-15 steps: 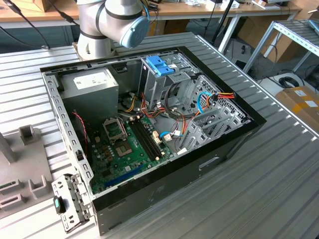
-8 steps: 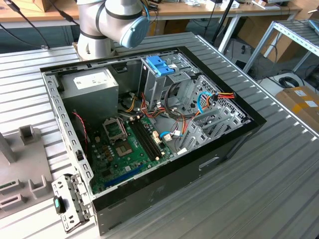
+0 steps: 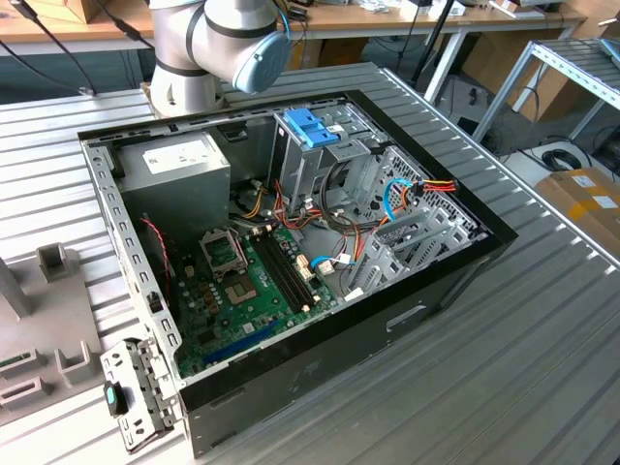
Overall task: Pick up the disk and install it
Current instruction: 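Pick up the disk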
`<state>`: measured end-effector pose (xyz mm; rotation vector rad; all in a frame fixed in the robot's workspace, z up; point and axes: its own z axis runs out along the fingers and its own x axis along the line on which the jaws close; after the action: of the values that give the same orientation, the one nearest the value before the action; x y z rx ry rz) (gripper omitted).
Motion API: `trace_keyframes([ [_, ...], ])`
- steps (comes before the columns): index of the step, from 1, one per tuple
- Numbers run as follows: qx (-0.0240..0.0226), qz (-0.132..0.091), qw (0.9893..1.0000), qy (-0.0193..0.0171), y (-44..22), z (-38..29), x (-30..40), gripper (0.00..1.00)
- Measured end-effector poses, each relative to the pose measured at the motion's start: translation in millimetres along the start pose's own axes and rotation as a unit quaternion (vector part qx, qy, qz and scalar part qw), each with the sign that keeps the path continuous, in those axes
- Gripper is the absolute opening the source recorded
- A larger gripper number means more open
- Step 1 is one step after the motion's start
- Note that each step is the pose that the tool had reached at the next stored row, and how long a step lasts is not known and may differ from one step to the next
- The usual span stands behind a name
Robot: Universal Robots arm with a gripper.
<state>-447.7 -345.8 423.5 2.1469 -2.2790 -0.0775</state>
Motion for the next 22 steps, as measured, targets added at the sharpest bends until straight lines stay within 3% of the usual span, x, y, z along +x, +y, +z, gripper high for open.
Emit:
trace_keyframes([
  [5,0.0000,0.000,1.0000,0.0000,0.3,-6.2,-0.2,0.37],
  [22,0.0000,0.000,1.0000,0.0000,0.8,-18.3,-0.5,0.37],
])
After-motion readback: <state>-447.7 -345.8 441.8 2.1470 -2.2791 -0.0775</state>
